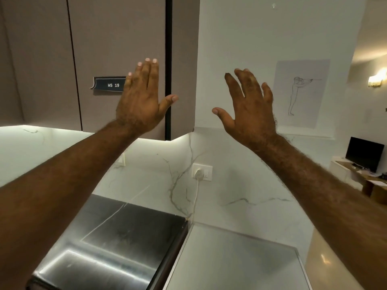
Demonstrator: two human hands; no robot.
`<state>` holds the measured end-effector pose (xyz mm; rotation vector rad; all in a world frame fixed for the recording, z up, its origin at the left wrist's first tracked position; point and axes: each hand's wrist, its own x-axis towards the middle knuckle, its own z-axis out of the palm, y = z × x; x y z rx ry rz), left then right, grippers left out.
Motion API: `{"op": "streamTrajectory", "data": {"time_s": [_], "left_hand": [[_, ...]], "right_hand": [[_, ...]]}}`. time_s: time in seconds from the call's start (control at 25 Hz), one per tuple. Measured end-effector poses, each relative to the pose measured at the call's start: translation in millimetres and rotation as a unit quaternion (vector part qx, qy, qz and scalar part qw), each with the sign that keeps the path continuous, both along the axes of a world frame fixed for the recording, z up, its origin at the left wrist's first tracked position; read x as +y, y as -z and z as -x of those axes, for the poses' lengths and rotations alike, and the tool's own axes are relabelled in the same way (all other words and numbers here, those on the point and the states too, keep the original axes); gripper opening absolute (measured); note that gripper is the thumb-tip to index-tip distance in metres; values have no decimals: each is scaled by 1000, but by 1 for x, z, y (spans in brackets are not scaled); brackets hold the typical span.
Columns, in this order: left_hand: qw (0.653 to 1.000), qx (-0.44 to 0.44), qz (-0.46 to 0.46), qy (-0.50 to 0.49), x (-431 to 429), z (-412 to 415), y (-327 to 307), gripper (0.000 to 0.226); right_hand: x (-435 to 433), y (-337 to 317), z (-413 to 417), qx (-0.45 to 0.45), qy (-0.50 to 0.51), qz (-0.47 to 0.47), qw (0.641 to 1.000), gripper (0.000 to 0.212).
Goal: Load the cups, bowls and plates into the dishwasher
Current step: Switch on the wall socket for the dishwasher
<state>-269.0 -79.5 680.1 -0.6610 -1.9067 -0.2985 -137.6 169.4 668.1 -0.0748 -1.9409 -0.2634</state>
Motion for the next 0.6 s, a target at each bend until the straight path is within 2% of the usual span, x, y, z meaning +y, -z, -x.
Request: {"op": "streamTrajectory", "data": {"time_s": [0.4,0.6], "left_hand": [[999,24,37,-26,53,74,-20,94],[998,35,42,-32,61,93,-17,94]], "right_hand": [[56,-12,98,-44,1,26,999,79],[63,-13,121,-27,-9,10,1000,77]]}}
